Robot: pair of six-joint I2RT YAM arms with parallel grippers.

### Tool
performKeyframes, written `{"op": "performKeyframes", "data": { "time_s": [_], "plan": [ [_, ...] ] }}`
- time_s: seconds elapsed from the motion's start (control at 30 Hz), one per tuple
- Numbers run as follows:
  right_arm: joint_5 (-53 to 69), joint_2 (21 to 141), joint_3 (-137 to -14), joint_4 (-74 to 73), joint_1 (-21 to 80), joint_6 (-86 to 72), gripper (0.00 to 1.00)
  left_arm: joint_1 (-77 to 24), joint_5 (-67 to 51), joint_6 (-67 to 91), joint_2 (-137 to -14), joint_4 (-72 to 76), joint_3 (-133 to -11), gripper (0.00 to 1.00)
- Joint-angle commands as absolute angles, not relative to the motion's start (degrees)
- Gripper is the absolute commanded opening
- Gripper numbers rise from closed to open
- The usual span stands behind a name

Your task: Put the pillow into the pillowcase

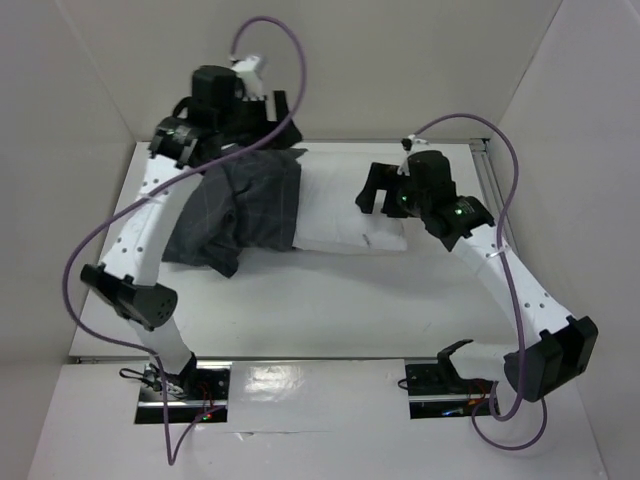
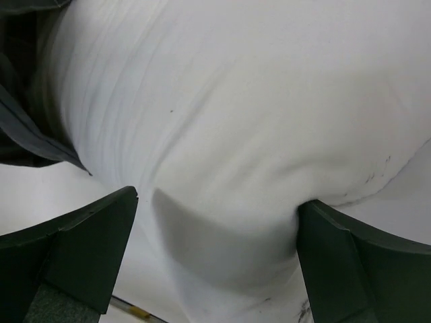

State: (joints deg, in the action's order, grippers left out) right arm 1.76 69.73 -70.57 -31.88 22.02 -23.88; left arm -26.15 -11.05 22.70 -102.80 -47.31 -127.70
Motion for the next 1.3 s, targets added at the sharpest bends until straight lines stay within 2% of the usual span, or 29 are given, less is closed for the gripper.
{"op": "performKeyframes", "data": {
  "time_s": [0.0, 0.07, 0.1, 0.27, 0.4, 0.47, 0.57, 0.73, 1.0, 1.1, 1.17, 1.2, 1.23, 1.27],
  "plan": [
    [1.7, 72.9, -75.8, -30.3, 27.9, -22.4, 1.0, -19.7, -7.7, 22.5, -95.1, -44.7, -122.6, 0.87],
    [0.0, 74.6, -77.2, -30.3, 29.3, -22.4, 1.0, -17.3, -7.6, 22.5, -93.9, -44.7, -120.4, 0.9],
    [-0.6, 76.2, -78.0, -31.8, 30.1, -22.4, 1.0, -15.7, -9.0, 21.8, -93.3, -44.7, -118.5, 0.95],
    [-9.1, 76.9, -80.9, -35.2, 30.1, -21.7, 1.0, -12.7, -7.1, 21.8, -89.8, -45.8, -112.2, 0.95],
    [-14.9, 75.9, -82.4, -38.1, 29.4, -21.2, 1.0, -8.4, 1.6, 27.4, -84.4, -46.3, -102.6, 0.95],
    [-13.3, 75.8, -83.7, -37.4, 28.7, -20.7, 1.0, -5.0, 5.1, 30.2, -80.3, -46.3, -97.6, 0.99],
    [-3.1, 78.2, -85.8, -33.4, 29.5, -19.9, 1.0, -2.3, 8.1, 32.5, -75.1, -46.3, -92.5, 1.0],
    [-1.3, 92.0, -95.4, -31.5, 41.6, -17.8, 1.0, -1.0, 12.1, 32.5, -68.9, -46.3, -79.0, 1.0],
    [3.4, 107.4, -101.2, -25.9, 44.6, -17.8, 1.0, -0.3, 3.3, 32.5, -69.2, -41.6, -67.9, 1.0],
    [-1.7, 114.2, -104.7, -28.6, 45.2, -18.4, 1.0, -0.3, 4.5, 32.5, -73.5, -40.4, -66.6, 1.0],
    [-5.2, 116.5, -105.3, -30.0, 45.2, -19.0, 0.87, 0.3, 5.1, 32.5, -76.0, -39.9, -65.9, 0.94],
    [-8.5, 117.0, -104.5, -30.0, 45.2, -19.0, 0.75, 0.8, 5.1, 32.5, -77.2, -39.9, -65.9, 0.74],
    [-9.7, 117.0, -103.7, -30.0, 45.2, -19.7, 0.58, 0.8, 5.1, 32.0, -78.6, -39.9, -66.5, 0.54],
    [-10.7, 115.7, -101.8, -29.4, 44.4, -20.3, 0.14, 1.7, 5.6, 32.0, -78.7, -40.9, -67.8, 0.3]
  ]
}}
